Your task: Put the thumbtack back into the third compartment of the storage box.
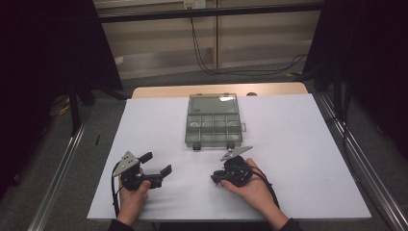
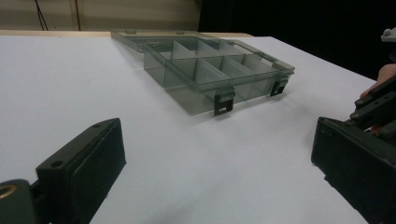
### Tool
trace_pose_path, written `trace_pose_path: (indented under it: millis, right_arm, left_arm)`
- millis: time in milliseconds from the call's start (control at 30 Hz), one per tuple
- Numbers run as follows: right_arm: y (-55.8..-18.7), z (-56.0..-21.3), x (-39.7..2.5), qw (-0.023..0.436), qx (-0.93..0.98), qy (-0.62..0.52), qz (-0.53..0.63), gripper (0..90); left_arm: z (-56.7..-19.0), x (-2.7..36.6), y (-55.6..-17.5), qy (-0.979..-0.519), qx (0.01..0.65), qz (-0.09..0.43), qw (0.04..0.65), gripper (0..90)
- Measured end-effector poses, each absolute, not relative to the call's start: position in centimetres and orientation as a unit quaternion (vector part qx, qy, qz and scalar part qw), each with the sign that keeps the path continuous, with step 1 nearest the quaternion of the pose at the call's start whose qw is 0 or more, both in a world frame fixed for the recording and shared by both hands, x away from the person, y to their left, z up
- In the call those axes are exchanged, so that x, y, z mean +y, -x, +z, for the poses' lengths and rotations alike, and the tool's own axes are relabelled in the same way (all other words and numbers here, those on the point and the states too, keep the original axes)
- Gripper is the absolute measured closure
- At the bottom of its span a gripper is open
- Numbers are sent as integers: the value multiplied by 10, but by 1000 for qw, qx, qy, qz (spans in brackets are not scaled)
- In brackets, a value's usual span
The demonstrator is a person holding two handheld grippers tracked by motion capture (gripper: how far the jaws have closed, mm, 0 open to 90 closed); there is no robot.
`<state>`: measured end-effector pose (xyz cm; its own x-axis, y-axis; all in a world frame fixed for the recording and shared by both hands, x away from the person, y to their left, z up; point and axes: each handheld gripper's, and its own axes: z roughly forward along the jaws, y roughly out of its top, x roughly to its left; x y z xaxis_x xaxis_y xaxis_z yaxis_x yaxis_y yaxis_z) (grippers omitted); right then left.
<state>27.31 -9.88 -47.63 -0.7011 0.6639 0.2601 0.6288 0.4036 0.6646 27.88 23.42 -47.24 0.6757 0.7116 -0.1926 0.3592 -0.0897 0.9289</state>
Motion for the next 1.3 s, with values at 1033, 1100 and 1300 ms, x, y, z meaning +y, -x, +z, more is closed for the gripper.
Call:
trace_pose_path:
  millis: [1033, 1100, 1300]
  right_arm:
    - [-299, -467, -83, 34, 843, -368, 390, 739]
    - [-302, -466, -82, 40, 848, -356, 391, 731]
    - [-313, -473, -79, 42, 858, -331, 391, 689]
  left_arm:
    - [-473, 236, -279, -720, 373, 154, 564, 29]
    - [-473, 236, -280, -720, 371, 153, 565, 29]
    - [-473, 235, -280, -719, 374, 154, 566, 29]
